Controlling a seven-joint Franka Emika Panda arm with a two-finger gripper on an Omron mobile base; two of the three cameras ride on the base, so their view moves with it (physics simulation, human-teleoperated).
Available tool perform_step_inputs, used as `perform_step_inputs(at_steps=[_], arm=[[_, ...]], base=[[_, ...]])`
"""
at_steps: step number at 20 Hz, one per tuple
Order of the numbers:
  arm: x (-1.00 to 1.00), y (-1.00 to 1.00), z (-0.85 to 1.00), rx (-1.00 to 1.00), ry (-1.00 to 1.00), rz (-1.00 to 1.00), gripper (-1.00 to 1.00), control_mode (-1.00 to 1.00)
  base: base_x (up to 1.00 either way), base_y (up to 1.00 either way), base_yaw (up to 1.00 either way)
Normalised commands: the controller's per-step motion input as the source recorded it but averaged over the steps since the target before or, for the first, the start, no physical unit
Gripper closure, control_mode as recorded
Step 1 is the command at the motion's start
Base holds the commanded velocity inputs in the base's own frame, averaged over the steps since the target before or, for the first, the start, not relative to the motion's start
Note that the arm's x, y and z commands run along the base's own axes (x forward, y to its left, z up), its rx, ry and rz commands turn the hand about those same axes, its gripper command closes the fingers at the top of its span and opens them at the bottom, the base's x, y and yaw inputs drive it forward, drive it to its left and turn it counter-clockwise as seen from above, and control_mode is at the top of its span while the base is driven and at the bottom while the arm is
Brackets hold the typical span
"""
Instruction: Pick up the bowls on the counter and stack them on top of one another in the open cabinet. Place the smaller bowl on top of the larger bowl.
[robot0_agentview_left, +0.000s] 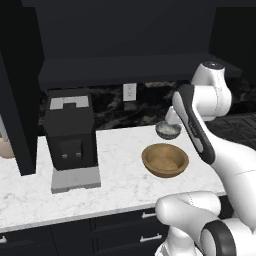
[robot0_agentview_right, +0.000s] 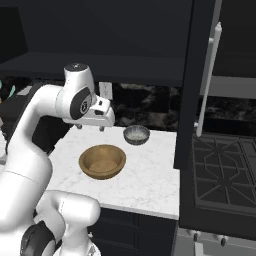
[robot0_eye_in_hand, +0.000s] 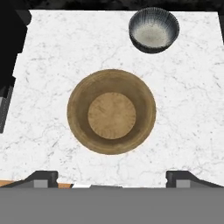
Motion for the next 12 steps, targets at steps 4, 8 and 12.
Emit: perform_step_inputs(at_steps=[4,8,12], arm=[[0.17,-0.32,-0.18,0.01,0.0,0.0,-1.0,-1.0],[0.27,-0.33,-0.2,0.02,0.0,0.0,-1.0,-1.0],[0.3,-0.38,-0.27,0.04,0.0,0.0,-1.0,-1.0]], base=[[0.0,0.0,0.0],[0.0,0.0,0.0],[0.0,0.0,0.0]])
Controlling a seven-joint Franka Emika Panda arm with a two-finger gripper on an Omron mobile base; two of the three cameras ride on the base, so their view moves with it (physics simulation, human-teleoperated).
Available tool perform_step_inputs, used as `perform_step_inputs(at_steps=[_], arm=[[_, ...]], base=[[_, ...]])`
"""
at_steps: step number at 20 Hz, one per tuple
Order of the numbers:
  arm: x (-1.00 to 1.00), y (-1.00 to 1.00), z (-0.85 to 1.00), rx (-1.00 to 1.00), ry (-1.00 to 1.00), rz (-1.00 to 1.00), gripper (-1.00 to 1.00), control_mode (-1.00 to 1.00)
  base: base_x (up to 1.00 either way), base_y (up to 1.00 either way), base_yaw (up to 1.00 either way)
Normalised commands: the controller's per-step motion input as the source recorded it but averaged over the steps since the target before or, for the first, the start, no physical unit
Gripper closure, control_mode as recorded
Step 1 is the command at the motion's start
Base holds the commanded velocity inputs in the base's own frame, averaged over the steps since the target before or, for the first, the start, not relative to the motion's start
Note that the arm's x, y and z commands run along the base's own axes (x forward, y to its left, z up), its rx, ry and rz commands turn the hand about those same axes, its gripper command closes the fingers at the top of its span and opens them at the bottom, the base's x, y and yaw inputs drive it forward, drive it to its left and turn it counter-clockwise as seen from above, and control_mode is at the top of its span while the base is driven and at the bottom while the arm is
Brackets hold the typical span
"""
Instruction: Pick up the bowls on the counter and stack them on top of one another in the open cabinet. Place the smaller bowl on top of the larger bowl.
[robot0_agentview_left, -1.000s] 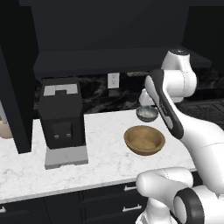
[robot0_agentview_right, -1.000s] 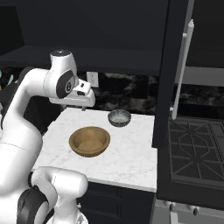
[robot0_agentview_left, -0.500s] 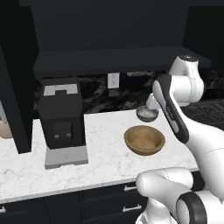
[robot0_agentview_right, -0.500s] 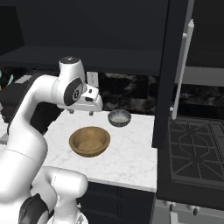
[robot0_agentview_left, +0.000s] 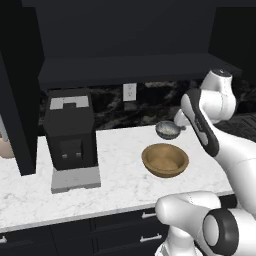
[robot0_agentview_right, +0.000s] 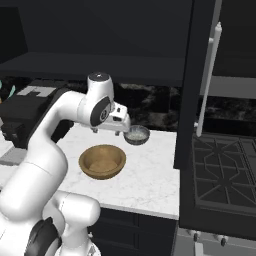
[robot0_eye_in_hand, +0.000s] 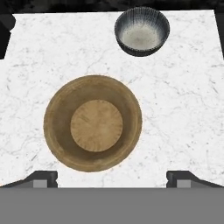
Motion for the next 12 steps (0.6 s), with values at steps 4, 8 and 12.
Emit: perform_step_inputs(at_steps=[4,8,12], arm=[[0.26,-0.42,-0.27,0.03,0.0,0.0,-1.0,-1.0],[0.3,-0.35,-0.26,0.01,0.0,0.0,-1.0,-1.0],[0.25,-0.35,-0.1,0.03,0.0,0.0,-1.0,-1.0]], base=[[0.0,0.0,0.0],[0.0,0.0,0.0],[0.0,0.0,0.0]])
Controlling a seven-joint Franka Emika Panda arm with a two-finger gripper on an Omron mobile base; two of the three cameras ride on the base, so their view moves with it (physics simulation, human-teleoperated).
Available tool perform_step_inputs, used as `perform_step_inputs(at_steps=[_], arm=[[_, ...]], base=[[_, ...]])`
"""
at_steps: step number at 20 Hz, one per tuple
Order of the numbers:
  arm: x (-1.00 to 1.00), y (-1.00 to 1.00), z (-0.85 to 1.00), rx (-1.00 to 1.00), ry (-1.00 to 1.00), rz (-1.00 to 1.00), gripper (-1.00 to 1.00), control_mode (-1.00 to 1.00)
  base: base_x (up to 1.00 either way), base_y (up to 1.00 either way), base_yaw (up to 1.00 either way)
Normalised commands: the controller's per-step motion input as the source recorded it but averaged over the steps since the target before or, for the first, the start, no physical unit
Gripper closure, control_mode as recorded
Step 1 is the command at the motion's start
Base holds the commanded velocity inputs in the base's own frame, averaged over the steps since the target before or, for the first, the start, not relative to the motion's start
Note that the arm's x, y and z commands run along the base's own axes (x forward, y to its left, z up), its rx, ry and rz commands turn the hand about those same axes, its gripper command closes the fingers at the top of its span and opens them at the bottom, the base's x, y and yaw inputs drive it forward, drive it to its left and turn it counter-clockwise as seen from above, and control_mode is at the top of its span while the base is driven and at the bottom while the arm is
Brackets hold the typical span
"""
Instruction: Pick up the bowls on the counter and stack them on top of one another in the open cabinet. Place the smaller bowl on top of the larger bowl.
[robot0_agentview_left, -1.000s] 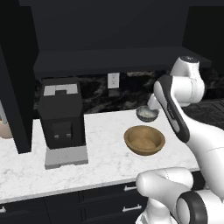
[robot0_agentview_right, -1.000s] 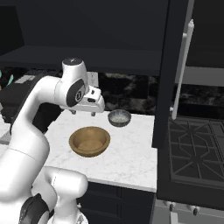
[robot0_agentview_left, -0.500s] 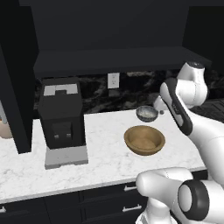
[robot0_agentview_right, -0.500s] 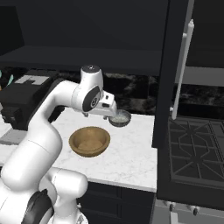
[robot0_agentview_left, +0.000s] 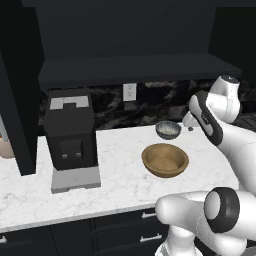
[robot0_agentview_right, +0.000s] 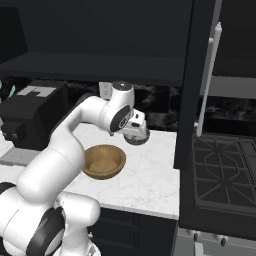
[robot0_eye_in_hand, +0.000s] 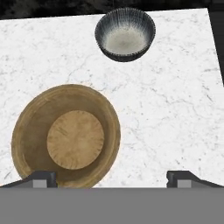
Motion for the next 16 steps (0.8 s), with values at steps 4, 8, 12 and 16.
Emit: perform_step_inputs(at_steps=[4,8,12,16], arm=[[0.34,-0.21,-0.09,0.01,0.0,0.0,-1.0,-1.0],[0.36,-0.15,-0.08,0.01,0.0,0.0,-1.0,-1.0],[0.42,-0.07,-0.14,0.01,-0.02,-0.01,-1.0,-1.0],[0.41,0.0,-0.3,0.06,-0.01,-0.02,-1.0,-1.0]], base=[[0.0,0.0,0.0],[0.0,0.0,0.0],[0.0,0.0,0.0],[0.0,0.0,0.0]])
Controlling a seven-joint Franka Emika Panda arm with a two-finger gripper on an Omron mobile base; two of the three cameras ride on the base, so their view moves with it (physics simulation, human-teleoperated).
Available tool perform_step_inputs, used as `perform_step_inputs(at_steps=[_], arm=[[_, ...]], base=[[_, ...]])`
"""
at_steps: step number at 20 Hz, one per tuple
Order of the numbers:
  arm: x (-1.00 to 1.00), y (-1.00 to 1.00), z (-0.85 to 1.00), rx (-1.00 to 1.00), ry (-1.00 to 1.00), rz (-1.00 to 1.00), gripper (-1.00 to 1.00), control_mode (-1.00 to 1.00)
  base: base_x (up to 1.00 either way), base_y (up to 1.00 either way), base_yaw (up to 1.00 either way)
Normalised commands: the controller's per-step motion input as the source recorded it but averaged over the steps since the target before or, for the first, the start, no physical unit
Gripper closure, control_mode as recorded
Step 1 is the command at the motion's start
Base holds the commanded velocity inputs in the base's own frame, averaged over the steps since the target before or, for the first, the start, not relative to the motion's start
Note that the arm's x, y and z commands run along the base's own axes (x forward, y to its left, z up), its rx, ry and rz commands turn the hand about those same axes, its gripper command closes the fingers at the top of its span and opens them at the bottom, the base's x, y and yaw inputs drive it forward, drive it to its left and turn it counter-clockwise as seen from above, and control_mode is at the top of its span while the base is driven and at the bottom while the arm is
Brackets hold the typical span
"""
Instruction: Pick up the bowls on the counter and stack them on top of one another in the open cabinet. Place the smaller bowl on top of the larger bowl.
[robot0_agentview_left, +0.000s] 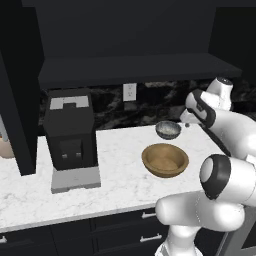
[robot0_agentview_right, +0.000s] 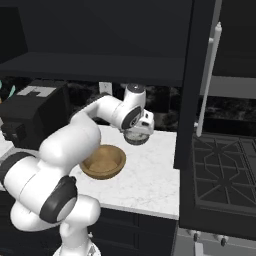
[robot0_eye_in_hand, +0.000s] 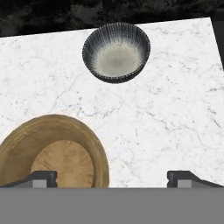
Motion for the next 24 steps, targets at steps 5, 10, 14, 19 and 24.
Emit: perform_step_inputs(at_steps=[5,10,14,19,24], arm=[[0.36,0.0,-0.34,0.07,-0.04,0.0,-1.0,-1.0],[0.37,-0.02,-0.21,0.03,0.0,0.0,-1.0,-1.0],[0.38,-0.18,-0.17,0.11,0.03,0.0,-1.0,-1.0],[0.38,-0.19,-0.15,0.13,0.09,0.0,-1.0,-1.0],[0.43,-0.12,-0.13,0.06,0.08,0.0,-1.0,-1.0]], base=[[0.0,0.0,0.0],[0.0,0.0,0.0],[0.0,0.0,0.0],[0.0,0.0,0.0],[0.0,0.0,0.0]])
